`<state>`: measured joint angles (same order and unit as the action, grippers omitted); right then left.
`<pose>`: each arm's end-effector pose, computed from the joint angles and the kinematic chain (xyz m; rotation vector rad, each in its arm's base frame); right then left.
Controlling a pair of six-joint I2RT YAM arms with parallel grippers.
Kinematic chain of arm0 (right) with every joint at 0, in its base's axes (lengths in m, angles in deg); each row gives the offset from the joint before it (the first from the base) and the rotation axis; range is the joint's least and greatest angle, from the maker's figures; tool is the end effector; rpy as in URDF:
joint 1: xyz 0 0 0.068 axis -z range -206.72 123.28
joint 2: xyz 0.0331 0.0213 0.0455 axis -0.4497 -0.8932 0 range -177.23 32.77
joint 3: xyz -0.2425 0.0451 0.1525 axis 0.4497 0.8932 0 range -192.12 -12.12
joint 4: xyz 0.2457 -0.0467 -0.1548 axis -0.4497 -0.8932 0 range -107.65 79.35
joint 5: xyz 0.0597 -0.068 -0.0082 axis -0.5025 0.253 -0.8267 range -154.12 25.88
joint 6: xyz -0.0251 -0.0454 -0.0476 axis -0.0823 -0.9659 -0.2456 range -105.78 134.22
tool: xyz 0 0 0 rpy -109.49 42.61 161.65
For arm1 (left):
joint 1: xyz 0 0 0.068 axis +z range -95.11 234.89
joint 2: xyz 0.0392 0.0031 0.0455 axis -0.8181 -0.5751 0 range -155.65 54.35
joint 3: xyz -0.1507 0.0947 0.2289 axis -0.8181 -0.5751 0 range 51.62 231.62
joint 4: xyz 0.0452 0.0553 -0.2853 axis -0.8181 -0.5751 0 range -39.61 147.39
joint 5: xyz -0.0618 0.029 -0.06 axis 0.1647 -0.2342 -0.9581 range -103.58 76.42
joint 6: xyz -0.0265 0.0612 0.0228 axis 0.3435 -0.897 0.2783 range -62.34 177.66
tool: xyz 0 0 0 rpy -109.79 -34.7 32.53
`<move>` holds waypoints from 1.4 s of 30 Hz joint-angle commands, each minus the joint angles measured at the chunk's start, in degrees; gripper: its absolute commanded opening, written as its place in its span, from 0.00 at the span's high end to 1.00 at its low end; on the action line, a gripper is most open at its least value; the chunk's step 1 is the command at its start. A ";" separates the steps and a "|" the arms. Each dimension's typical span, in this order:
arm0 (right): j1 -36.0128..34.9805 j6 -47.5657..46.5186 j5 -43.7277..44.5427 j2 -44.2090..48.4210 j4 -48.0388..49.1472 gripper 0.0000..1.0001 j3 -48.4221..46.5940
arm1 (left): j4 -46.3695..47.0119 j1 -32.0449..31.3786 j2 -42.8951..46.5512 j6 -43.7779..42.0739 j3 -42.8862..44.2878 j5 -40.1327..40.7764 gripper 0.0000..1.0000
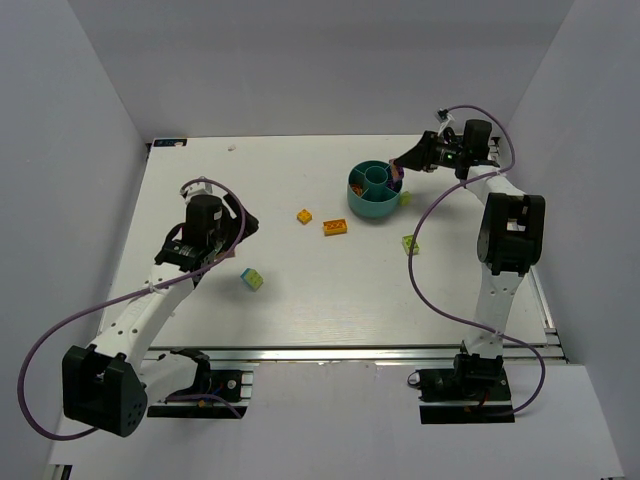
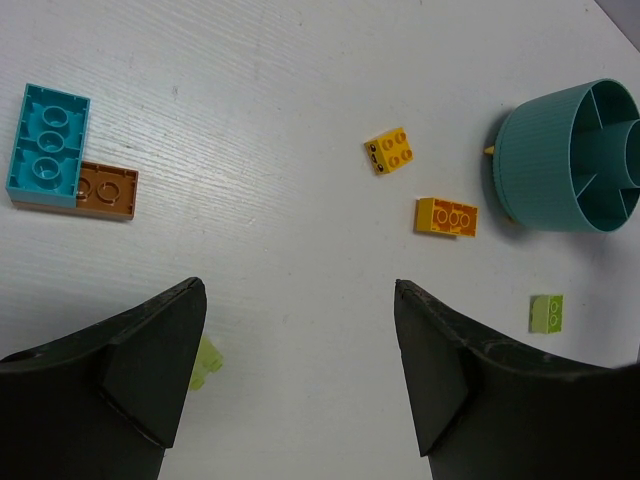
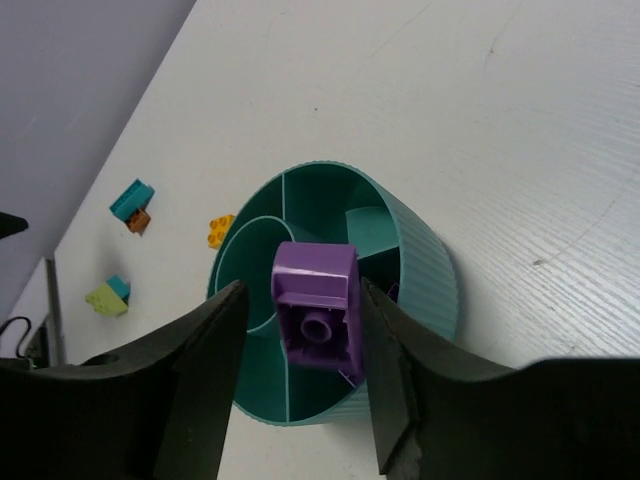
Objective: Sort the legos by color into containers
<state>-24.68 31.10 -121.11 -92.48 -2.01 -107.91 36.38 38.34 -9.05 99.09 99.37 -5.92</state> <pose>0.5554 0.0285 0.2208 -0.3675 1.8797 1.1251 0.2748 -0.0738 0.2694 -0.5545 2.1656 -0.4129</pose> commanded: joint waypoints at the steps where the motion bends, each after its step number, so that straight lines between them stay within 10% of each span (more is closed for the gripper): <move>1: -0.64 -2.99 -0.40 -0.52 0.06 0.45 0.08 | -0.25 0.47 0.73 0.14 1.82 -0.37 0.15; 14: -0.11 -7.21 0.65 3.16 -1.52 0.37 -0.54 | -3.49 0.82 0.03 -1.52 3.31 2.87 0.18; 18: 0.42 -22.62 1.71 6.68 -8.45 0.32 -4.14 | -10.96 2.66 -5.06 -5.91 7.61 7.35 0.57; 19: 0.42 -25.73 2.23 8.51 -12.38 0.11 -4.40 | -12.63 3.19 -6.72 -6.71 8.76 8.24 0.59; 26: -0.02 -41.22 4.70 17.32 -18.29 0.11 1.40 | -21.17 9.08 -20.26 -12.85 17.72 12.55 0.19; 33: -1.51 -43.87 1.45 22.84 -23.50 0.46 7.09 | -25.03 11.28 -34.68 -20.24 28.80 11.85 0.18; 42: -1.96 -40.53 1.62 25.41 -20.25 0.44 10.80 | -25.92 11.28 -43.74 -24.29 32.67 7.63 0.26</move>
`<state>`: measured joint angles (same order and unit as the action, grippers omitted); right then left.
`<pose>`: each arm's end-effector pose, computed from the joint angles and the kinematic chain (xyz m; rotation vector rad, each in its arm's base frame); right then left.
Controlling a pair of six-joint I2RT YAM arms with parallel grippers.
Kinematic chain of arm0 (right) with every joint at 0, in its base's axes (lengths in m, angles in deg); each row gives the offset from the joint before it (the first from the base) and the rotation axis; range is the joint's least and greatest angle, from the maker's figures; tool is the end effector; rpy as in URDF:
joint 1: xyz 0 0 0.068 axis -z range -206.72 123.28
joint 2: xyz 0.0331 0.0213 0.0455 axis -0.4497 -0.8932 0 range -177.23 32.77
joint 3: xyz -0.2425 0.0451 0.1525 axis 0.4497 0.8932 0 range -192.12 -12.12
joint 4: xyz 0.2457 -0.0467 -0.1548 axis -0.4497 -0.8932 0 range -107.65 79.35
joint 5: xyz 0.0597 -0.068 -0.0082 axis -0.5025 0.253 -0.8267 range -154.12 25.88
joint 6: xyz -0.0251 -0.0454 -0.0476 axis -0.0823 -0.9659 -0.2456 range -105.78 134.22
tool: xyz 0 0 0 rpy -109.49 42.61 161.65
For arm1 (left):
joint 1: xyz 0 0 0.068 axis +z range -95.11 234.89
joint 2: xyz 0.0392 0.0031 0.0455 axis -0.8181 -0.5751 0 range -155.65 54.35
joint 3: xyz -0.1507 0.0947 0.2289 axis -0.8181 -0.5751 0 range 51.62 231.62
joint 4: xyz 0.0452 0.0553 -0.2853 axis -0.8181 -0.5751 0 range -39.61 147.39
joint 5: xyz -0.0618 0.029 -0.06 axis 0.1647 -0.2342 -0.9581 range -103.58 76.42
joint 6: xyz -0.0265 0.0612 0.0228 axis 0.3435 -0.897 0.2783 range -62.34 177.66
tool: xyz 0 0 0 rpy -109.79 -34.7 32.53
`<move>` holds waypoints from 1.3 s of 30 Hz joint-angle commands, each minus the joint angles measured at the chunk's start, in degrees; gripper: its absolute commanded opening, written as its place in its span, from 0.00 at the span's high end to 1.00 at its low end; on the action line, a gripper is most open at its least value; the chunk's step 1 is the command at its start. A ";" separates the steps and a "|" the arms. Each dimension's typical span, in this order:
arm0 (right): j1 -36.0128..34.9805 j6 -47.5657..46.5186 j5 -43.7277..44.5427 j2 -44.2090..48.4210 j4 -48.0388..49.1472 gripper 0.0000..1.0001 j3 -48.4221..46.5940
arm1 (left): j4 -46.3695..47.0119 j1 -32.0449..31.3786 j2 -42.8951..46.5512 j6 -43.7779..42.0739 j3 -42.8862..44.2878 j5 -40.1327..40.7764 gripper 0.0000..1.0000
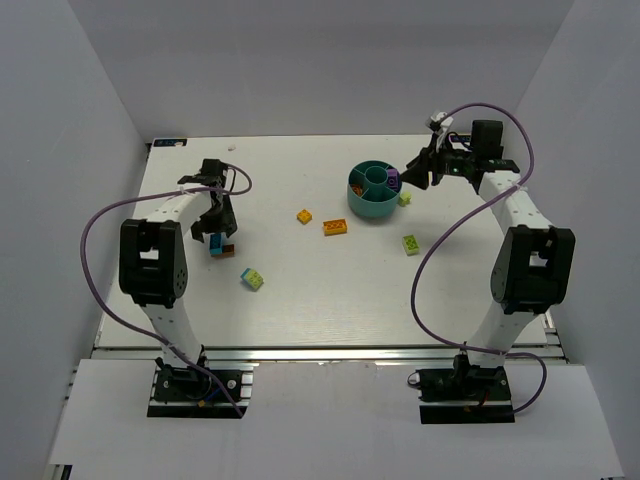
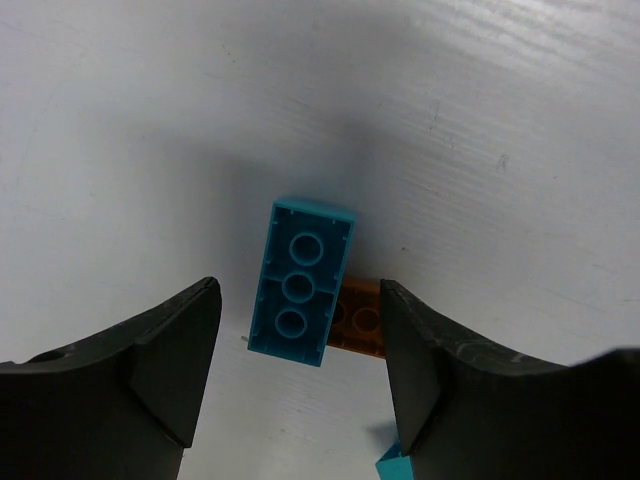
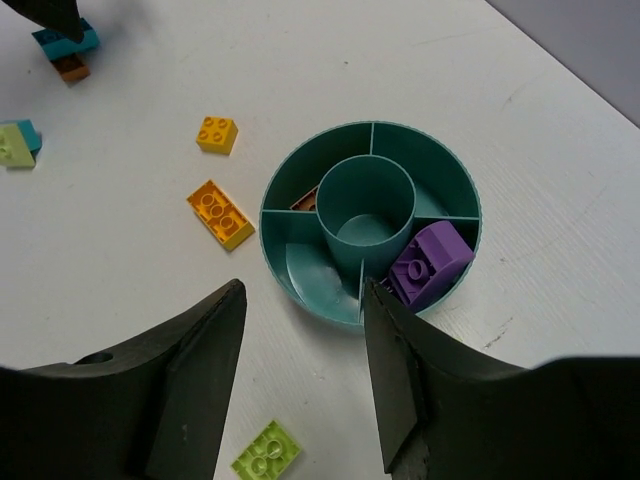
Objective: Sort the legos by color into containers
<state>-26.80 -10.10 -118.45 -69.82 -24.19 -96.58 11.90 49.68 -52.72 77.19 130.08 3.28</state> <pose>0.4573 0.0474 0.3020 -0.9199 1.7170 0.7199 0.4120 -0.0209 0.1773 -0.4051 2.7627 0.3208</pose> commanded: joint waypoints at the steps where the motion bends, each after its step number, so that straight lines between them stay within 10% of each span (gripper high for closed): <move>1: 0.16 0.85 -1.05 2.83 2.03 0.43 -0.61 | -1.26 -0.06 -0.42 -2.48 1.79 -1.57 0.26; 25: -13.36 -5.57 1.41 6.00 -7.99 0.47 -0.70 | 3.30 0.38 4.91 1.46 0.38 -10.87 0.78; 33: -21.27 27.06 -1.40 1.43 -6.06 0.50 -3.68 | 34.00 -0.14 23.20 20.35 -16.21 -35.91 0.83; 39: -27.43 40.74 9.84 -1.56 -4.66 0.37 -8.16 | 44.96 -5.85 26.91 29.77 -22.91 -32.69 0.84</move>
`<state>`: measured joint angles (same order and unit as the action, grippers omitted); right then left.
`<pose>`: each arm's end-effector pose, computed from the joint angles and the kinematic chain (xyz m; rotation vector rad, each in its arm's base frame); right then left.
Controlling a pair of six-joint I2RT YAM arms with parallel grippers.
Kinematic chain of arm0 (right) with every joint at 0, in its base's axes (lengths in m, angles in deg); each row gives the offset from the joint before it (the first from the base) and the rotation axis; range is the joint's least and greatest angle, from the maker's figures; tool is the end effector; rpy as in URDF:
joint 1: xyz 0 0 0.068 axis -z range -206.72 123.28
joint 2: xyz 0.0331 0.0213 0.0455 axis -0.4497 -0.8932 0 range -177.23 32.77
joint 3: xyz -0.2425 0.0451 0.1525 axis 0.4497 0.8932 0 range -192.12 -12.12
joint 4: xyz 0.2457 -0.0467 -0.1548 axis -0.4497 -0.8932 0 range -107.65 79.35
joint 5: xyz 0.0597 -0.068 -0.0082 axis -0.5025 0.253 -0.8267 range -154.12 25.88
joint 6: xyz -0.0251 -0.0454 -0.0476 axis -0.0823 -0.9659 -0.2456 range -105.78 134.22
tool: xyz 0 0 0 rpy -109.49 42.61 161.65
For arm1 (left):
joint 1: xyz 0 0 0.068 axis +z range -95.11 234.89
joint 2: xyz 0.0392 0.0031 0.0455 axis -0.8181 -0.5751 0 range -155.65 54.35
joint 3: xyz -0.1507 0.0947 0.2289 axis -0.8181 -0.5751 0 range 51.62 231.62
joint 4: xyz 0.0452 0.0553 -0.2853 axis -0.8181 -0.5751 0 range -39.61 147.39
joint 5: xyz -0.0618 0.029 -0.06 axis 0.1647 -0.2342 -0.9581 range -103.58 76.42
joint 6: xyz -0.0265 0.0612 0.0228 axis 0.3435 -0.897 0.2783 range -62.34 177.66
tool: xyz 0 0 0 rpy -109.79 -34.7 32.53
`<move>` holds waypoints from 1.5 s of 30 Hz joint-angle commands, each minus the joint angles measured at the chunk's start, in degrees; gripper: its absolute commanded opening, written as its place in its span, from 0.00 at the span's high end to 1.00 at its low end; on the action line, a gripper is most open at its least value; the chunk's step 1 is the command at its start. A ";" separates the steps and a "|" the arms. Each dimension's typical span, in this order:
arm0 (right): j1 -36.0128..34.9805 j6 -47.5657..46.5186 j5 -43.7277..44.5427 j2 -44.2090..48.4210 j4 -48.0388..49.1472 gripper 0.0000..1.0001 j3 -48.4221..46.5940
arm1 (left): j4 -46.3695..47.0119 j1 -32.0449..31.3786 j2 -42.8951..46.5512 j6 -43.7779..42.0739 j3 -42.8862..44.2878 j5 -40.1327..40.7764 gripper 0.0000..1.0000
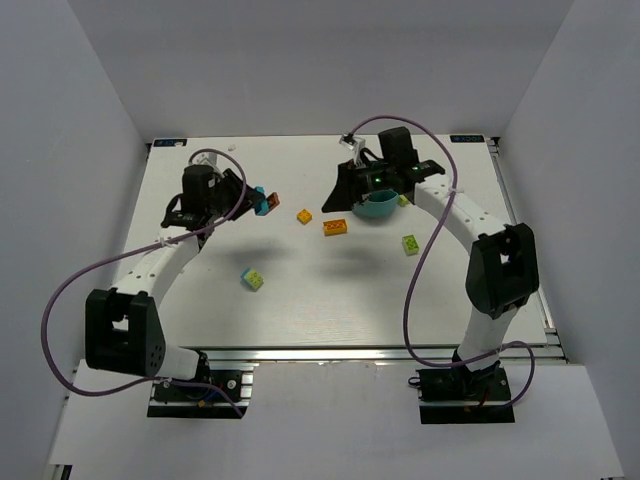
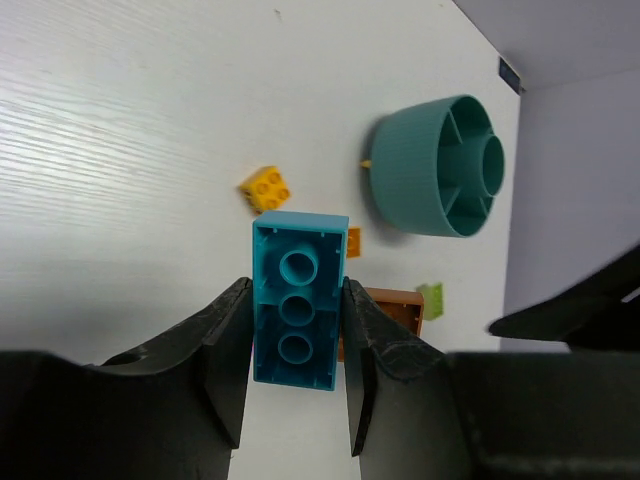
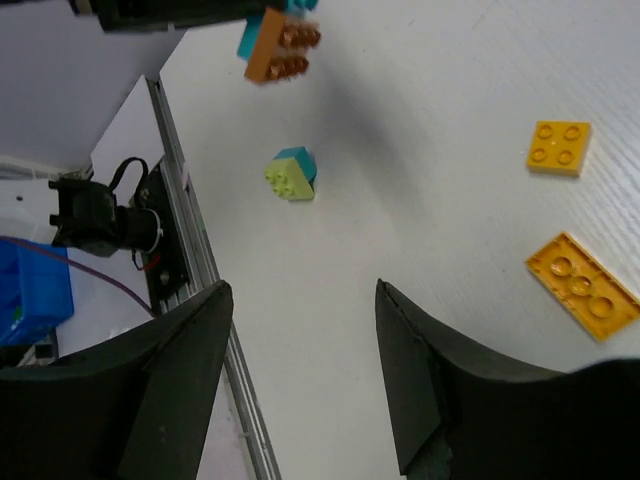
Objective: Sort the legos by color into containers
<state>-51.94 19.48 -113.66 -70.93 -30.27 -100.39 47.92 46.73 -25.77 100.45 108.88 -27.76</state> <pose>0.4005 0.2371 0.3067 -0.8731 2.0107 1.2401 0.3567 -0.0655 0.2682 -0.5141 2.1589 -0.7728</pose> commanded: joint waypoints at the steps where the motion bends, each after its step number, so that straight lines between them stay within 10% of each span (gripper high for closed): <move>1: -2.73 13.96 5.85 -1.06 1.86 0.35 -4.98 | 9.12 -3.69 -0.30 6.96 -1.62 -0.43 0.84; 12: -6.95 15.66 13.32 -4.23 1.69 0.23 -9.64 | 12.29 -8.10 -2.68 9.42 0.05 2.48 0.85; 35: -10.12 13.90 25.02 -9.15 6.69 0.70 -13.07 | 15.36 -9.77 -3.38 10.92 -1.88 2.04 0.86; 45: -9.86 13.73 22.30 -8.28 7.83 0.46 -12.37 | 15.54 -9.77 -3.20 10.92 -2.59 2.05 0.87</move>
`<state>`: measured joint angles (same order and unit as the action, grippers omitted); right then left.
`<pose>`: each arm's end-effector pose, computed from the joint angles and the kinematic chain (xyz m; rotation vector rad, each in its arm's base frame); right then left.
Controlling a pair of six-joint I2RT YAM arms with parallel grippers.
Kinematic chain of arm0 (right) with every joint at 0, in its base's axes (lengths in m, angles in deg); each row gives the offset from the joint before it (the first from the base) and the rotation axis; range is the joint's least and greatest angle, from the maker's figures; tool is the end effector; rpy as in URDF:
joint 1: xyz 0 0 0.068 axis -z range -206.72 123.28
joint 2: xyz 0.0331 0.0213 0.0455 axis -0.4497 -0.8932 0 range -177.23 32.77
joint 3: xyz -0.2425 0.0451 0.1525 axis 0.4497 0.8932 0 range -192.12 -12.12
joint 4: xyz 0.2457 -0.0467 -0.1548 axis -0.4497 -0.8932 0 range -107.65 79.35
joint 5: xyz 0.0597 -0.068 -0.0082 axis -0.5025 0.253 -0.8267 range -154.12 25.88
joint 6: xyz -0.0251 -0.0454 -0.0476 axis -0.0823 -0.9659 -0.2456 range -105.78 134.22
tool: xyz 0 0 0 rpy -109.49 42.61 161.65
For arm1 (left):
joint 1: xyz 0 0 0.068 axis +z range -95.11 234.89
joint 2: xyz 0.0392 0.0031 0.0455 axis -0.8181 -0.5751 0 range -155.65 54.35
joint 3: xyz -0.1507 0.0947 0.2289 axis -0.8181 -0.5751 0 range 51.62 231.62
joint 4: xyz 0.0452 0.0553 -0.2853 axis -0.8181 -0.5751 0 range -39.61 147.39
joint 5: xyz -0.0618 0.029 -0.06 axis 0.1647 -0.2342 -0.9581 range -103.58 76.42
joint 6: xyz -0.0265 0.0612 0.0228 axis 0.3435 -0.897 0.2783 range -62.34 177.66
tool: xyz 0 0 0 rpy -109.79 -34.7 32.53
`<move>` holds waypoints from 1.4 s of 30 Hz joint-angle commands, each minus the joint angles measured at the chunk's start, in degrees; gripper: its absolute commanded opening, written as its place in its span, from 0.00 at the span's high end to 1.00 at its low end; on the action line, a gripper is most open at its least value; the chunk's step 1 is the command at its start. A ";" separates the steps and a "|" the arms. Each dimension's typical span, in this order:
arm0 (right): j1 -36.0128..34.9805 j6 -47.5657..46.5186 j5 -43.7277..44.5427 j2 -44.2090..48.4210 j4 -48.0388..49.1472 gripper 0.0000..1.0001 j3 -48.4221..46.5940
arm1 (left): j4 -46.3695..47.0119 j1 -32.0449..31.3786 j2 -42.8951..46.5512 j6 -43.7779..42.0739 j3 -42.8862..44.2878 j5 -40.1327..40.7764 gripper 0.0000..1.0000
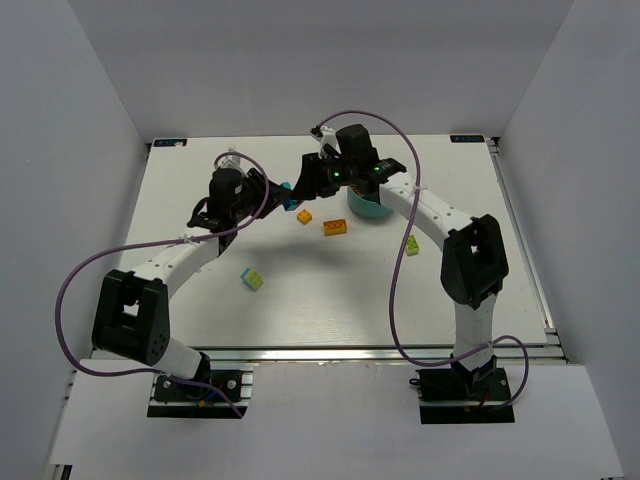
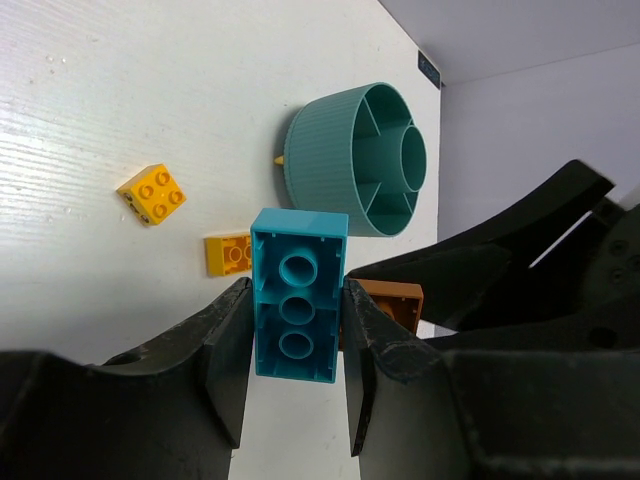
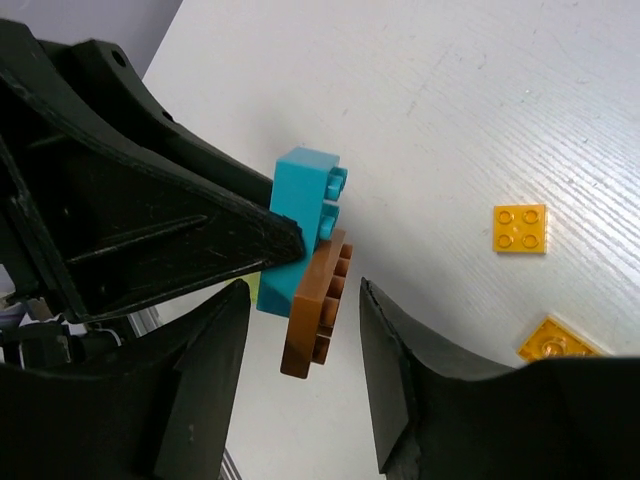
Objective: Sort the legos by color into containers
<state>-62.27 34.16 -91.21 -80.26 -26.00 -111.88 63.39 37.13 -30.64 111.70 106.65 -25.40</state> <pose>0.4128 0.3272 0.3070 -0.6021 2.1081 1.0623 0.3647 -0.1293 0.2535 -0.5247 2.0603 -0.9861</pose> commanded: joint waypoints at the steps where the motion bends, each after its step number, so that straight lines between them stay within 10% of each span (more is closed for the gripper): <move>1: 0.57 -0.96 -0.42 1.23 3.93 0.46 -0.87 | 0.06 -0.17 1.58 -0.34 -0.36 -0.32 0.87; 11: 0.83 -1.58 0.11 0.97 3.49 0.55 -0.26 | 0.33 -0.26 1.41 -0.34 -0.09 -0.49 0.87; 23: 3.46 -7.28 2.91 2.20 0.94 1.00 1.41 | -3.01 0.09 2.90 -2.53 0.35 1.97 0.87; 42: 10.76 -26.18 20.22 9.68 7.18 1.00 8.98 | -2.22 2.11 5.01 -3.24 -2.38 -0.05 0.88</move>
<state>-52.13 11.54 -76.33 -72.35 -22.73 -102.75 60.44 39.21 -28.35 109.10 104.57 -24.63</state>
